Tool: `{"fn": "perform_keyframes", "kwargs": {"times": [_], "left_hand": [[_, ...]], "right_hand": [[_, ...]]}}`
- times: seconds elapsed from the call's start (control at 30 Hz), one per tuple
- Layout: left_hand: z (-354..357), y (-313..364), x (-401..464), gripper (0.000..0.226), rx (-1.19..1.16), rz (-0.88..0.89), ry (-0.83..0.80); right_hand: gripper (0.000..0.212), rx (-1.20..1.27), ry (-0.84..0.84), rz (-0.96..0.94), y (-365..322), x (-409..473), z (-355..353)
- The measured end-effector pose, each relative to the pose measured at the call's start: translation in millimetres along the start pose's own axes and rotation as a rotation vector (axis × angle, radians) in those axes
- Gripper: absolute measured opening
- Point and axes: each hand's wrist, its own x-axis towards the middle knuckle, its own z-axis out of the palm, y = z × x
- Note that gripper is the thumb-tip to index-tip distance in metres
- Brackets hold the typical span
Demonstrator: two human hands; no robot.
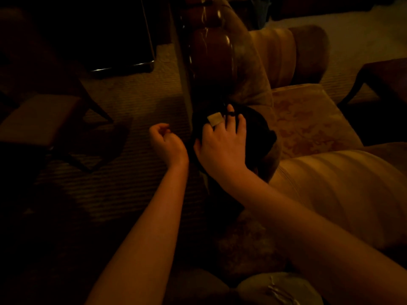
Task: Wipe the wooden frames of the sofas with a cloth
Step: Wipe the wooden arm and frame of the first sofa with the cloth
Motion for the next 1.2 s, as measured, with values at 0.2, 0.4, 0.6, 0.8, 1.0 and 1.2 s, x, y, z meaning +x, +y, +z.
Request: {"fn": "perform_keyframes", "kwargs": {"times": [0.2, 0.4, 0.6, 0.8, 1.0, 1.2], "left_hand": [[-1.1, 23.2, 18.8, 0.031, 0.226, 0.019, -0.178], [-8.1, 15.6, 25.8, 0.031, 0.289, 0.009, -0.189], [-4.3, 9.0, 19.6, 0.030, 0.281, 0.033, -0.204], [5.7, 15.6, 20.1, 0.027, 0.239, 0.050, -0.239], [7.8, 27.6, 14.7, 0.035, 0.196, 0.063, -0.281], [-2.0, 34.6, 11.0, 0.031, 0.178, 0.081, -0.290]], "right_hand": [[0.050, -0.321, -0.192, -0.017, -35.6, 51.2, 7.7], [0.053, -0.217, -0.159, -0.148, -19.6, 15.4, 4.5], [0.042, -0.246, 0.028, -0.357, 0.6, -40.1, 18.2], [0.039, -0.305, -0.142, -0.354, -15.5, -9.6, 4.6], [0.045, -0.088, -0.163, -0.130, -16.0, 37.0, -12.7], [0.056, 0.054, -0.115, 0.083, -1.7, 32.6, -6.5]]}}
